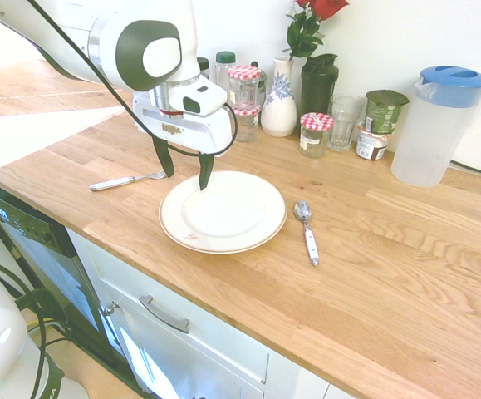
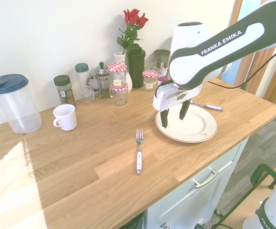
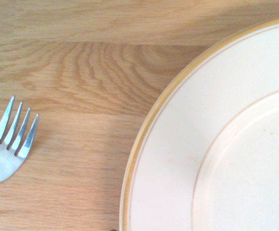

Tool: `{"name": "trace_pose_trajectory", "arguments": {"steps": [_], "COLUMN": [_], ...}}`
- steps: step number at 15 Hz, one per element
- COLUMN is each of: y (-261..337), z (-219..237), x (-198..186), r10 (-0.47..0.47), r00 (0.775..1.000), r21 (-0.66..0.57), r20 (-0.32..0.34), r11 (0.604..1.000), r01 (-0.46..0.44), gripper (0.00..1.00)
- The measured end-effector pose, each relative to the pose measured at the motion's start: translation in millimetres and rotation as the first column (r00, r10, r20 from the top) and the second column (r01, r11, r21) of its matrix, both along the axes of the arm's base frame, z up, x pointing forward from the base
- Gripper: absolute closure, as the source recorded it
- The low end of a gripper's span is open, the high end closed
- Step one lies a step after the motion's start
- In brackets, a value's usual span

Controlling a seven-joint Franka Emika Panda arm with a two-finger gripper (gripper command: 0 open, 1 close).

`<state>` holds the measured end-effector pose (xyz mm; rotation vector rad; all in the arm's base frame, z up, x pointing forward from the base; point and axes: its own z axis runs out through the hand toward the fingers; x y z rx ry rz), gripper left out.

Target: Put the fork into the plate

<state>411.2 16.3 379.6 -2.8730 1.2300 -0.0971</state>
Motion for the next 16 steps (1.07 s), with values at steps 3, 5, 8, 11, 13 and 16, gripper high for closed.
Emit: {"name": "trace_pose_trajectory", "arguments": {"steps": [3,5,8,11,13,16], "y": [3.2,25.4,70.8,117.4,143.7,160.4], "z": [-5.3,5.2,19.9,29.9,31.0,28.9], "x": [4.6,10.7,11.4,1.2,-11.7,-27.5], "r10": [0.004,-0.004,-0.045,-0.125,-0.168,-0.237], "r00": [1.000,1.000,0.999,0.992,0.986,0.971], "r21": [-0.006,-0.004,0.001,0.008,0.003,0.005], "r20": [-0.008,0.018,0.026,0.017,0.000,-0.017], "r11": [1.000,1.000,0.999,0.992,0.986,0.971], "r01": [-0.004,0.004,0.045,0.125,0.168,0.237], "gripper": [0.00,0.00,0.00,0.00,0.00,0.00]}}
